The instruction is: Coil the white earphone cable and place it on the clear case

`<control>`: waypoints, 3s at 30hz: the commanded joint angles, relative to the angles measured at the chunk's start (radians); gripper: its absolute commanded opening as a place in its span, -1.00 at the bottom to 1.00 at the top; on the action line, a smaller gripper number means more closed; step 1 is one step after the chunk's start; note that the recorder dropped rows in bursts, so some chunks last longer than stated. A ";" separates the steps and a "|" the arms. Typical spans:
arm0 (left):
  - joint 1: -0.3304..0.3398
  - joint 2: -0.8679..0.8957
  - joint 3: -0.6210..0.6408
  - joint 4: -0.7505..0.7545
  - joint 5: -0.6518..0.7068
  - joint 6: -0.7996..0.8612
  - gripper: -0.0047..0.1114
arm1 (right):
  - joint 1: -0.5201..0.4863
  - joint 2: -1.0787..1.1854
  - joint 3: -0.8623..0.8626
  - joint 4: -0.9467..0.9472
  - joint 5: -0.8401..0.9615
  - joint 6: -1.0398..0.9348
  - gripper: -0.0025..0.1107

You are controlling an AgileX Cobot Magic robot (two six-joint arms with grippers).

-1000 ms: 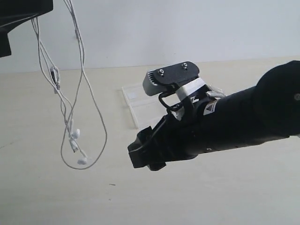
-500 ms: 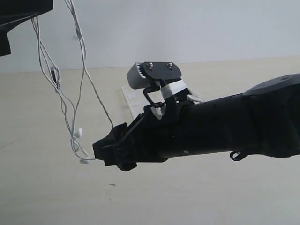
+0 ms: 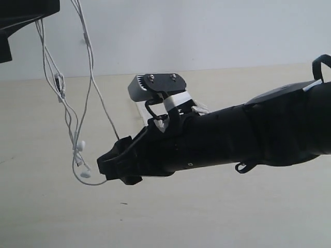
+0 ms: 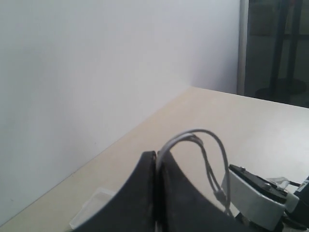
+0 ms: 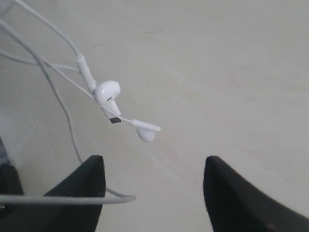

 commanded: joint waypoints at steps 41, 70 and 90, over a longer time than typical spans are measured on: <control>0.003 -0.022 -0.007 -0.093 -0.064 -0.056 -0.92 | 0.001 0.132 -0.018 0.007 0.023 -0.101 -0.96; 0.003 -0.022 -0.007 -0.082 -0.069 -0.055 -0.92 | 0.001 0.127 -0.020 0.007 0.202 -0.120 0.12; 0.003 -0.022 -0.007 -0.075 -0.054 -0.055 -0.92 | 0.001 0.017 0.032 -0.218 0.033 0.060 0.13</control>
